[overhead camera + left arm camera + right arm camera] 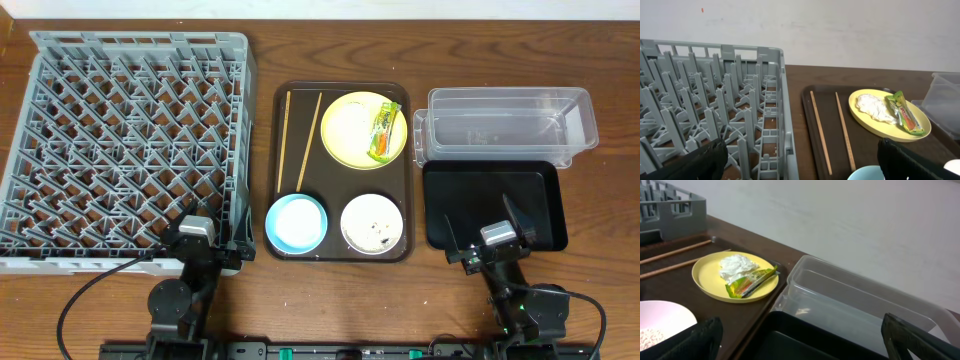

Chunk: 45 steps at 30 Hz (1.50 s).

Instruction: Sort waste into correct bins and load items into the dishwasher

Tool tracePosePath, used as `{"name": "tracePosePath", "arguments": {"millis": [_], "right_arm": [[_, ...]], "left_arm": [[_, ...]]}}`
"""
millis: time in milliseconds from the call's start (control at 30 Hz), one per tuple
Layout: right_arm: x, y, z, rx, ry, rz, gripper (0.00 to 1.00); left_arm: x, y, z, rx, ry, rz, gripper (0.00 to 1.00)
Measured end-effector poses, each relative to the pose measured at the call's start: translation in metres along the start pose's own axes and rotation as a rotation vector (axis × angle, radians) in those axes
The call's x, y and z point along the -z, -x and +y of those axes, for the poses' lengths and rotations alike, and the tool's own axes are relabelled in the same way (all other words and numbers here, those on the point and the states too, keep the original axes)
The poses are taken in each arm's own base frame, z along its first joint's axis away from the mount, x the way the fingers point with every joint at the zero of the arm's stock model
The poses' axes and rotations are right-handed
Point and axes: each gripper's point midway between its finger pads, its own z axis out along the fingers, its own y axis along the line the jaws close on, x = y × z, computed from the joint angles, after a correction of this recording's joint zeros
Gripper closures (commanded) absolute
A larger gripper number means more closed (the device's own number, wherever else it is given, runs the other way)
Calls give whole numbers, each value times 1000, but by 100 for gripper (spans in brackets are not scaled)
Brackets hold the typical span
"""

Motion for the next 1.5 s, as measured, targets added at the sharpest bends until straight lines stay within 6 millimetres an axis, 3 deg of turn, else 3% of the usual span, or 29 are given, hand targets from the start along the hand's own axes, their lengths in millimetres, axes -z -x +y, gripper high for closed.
{"name": "tracePosePath", "arguments": {"millis": [367, 600, 800, 1067, 1367, 1500], "right_arm": [[0, 0, 0, 0, 0, -2, 1], [1, 21, -2, 52, -4, -89, 1], [0, 4, 11, 35, 65, -25, 1], [0, 6, 15, -36, 89, -33, 1], [2, 24, 18, -231, 128, -75, 1], [5, 48, 16, -277, 160, -58, 1]], "left_arm": [[0, 0, 0, 0, -1, -1, 4], [0, 2, -5, -1, -29, -8, 4], [0, 2, -6, -1, -33, -8, 4], [0, 1, -7, -1, -42, -3, 4], [2, 23, -15, 44, -84, -77, 4], [2, 39, -17, 88, -79, -32, 4]]}}
